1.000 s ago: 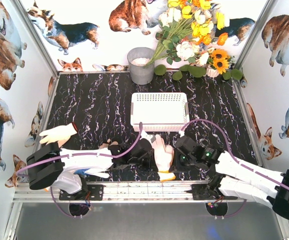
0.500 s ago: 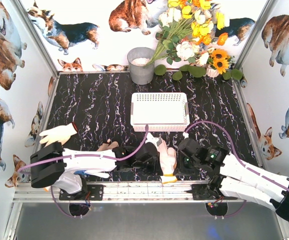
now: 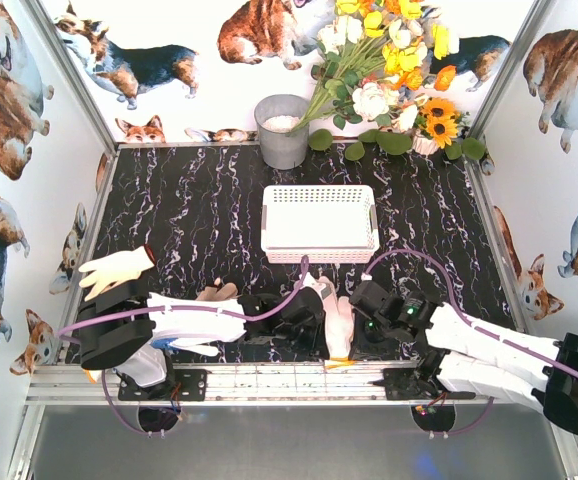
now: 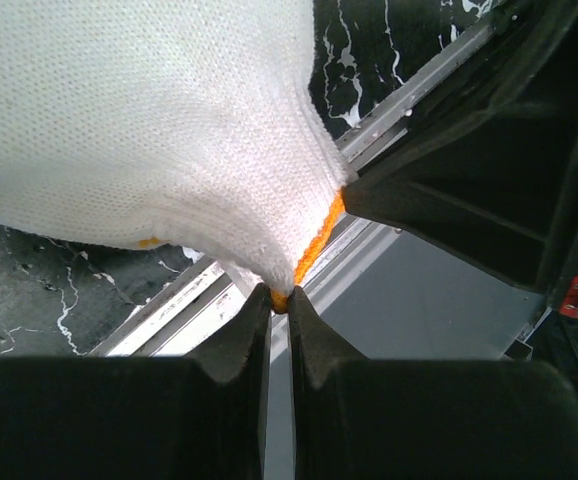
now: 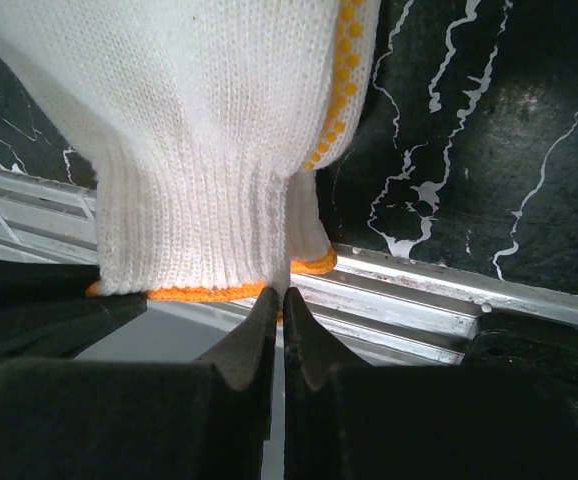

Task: Put the gloves into the storage basket
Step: Pair the glove with the glove.

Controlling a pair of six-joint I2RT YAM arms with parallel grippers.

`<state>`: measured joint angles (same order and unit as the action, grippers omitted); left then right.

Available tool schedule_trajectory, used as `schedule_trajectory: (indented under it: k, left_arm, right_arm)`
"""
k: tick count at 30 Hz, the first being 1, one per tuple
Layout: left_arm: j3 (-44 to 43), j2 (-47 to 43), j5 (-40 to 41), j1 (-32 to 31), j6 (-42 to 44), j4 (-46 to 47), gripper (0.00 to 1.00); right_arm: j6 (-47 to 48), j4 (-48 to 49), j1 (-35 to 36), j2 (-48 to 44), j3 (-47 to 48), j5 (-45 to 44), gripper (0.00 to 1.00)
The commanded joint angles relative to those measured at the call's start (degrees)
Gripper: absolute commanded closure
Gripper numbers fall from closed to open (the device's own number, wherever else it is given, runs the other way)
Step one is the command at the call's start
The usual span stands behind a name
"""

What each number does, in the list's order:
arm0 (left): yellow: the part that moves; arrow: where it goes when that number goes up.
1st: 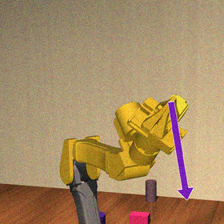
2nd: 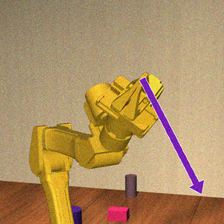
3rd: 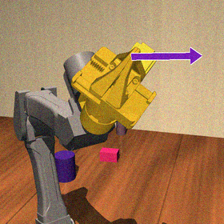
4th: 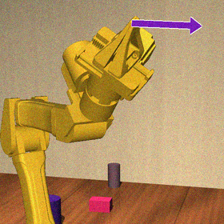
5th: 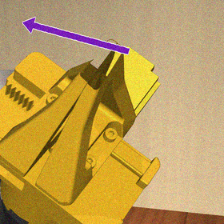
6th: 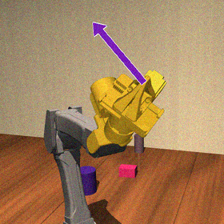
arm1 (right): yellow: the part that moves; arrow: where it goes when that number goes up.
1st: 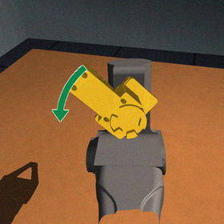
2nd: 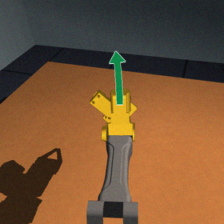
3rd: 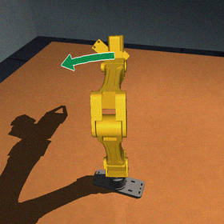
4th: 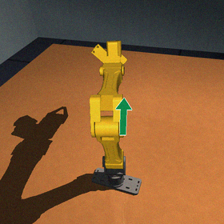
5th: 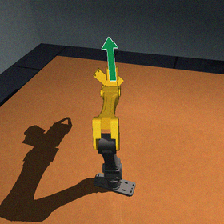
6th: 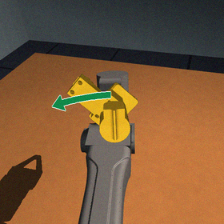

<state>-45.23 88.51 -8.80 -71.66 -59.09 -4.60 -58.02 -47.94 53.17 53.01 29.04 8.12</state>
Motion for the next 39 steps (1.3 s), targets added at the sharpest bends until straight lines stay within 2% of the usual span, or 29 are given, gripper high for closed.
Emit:
schedule_trajectory:
  k: [1,8,19,28,36,39]
  left_arm:
    - [-1.83,0.45,-2.32,-0.49,0.92,0.21,0.99]
    - [-3.18,0.80,-4.19,-1.38,1.70,-0.48,0.99]
    - [-2.40,3.71,-6.80,-2.35,0.75,3.45,1.00]
    - [-1.54,4.83,-8.29,-2.42,0.47,6.13,0.91]
    - [-0.65,5.31,-8.51,-2.37,1.03,6.64,0.88]
    - [0.11,4.49,-7.81,-2.36,1.04,7.06,0.83]
  right_arm:
    - [-0.43,1.47,0.27,0.60,-0.08,-0.15,1.00]
    - [-0.14,0.88,0.27,2.46,0.79,-1.25,1.00]
    - [0.27,-1.17,0.25,2.35,2.22,-2.04,1.00]
    - [0.60,-2.92,0.26,0.43,2.12,0.75,1.00]
    - [1.72,-6.37,0.26,-1.14,2.26,1.41,0.99]
    - [1.73,-6.03,0.23,-1.33,1.21,1.37,0.99]
